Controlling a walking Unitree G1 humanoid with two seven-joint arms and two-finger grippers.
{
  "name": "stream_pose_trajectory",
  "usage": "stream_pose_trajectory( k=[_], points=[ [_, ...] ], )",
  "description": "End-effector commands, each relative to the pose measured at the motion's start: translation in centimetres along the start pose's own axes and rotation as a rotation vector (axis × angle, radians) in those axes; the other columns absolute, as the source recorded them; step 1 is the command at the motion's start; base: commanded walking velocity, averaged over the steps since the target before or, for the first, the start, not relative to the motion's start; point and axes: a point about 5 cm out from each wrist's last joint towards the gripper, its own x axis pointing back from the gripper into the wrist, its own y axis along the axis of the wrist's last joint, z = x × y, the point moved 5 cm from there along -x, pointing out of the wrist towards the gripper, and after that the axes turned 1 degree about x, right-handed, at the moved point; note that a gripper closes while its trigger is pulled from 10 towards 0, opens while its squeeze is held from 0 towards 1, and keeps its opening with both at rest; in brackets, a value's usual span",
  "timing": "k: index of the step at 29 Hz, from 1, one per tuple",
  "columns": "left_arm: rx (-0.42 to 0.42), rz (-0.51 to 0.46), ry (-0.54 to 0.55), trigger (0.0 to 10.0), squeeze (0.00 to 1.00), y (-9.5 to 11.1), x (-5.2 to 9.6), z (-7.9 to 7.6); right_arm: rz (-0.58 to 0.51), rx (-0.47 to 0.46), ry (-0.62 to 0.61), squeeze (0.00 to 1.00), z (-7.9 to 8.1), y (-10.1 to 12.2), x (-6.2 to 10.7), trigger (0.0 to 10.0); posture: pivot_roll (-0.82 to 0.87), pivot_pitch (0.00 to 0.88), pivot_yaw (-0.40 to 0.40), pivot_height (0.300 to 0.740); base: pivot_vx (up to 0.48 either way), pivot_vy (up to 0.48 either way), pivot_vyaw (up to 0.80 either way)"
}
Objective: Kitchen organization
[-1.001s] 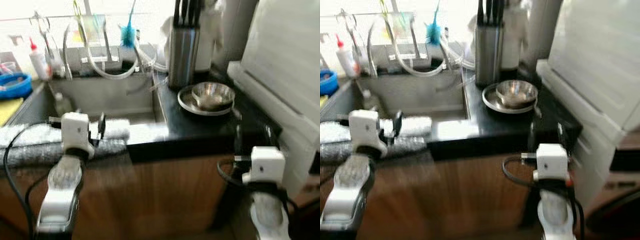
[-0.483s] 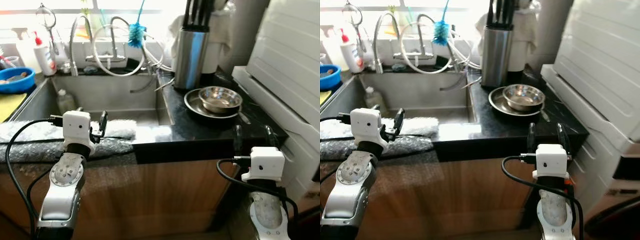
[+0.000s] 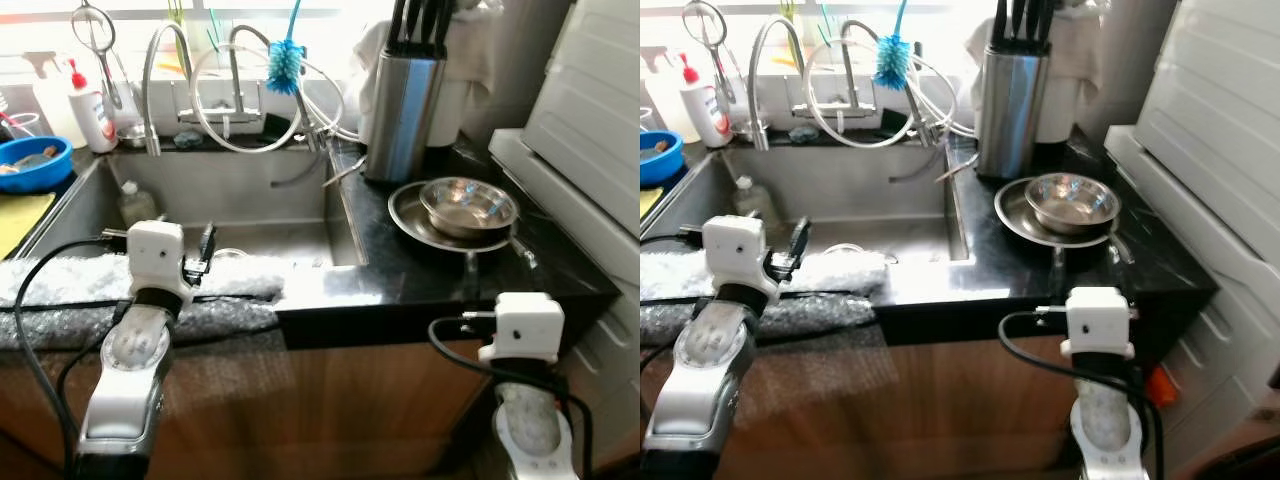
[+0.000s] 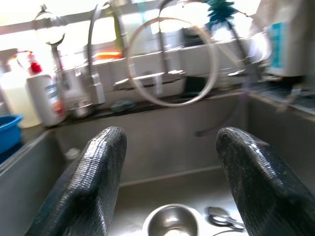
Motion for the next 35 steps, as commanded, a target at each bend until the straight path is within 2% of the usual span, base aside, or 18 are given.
stream_pose_trajectory(
  k=[1, 16, 23, 35],
  points=[
    [-0.017, -0.006, 0.004, 10.0, 0.0, 0.19, -0.12, 0.06, -0.003, -0.019, 0.007, 0.0, 0.28, 0.1, -0.12, 10.0, -0.15, 0.012, -0.011, 0.74, 0.281, 0.0, 0.0],
    [-0.012, -0.014, 0.007, 10.0, 0.0, 0.29, -0.14, 0.07, -0.013, -0.027, 0.007, 0.0, 0.39, 0.35, -0.15, 10.0, -0.15, 0.012, -0.013, 0.74, 0.276, 0.0, 0.0],
    [-0.008, -0.011, 0.003, 10.0, 0.0, 0.19, -0.06, -0.06, -0.016, -0.029, 0.015, 0.0, 0.56, 0.42, -0.13, 10.0, -0.15, 0.012, -0.013, 0.74, 0.0, 0.0, 0.0],
    [-0.013, -0.008, -0.002, 10.0, 0.0, 0.11, -0.09, -0.16, -0.014, -0.033, 0.011, 0.0, 0.53, 0.37, -0.19, 10.0, -0.15, 0.01, -0.013, 0.74, 0.322, 0.0, 0.0]
  ],
)
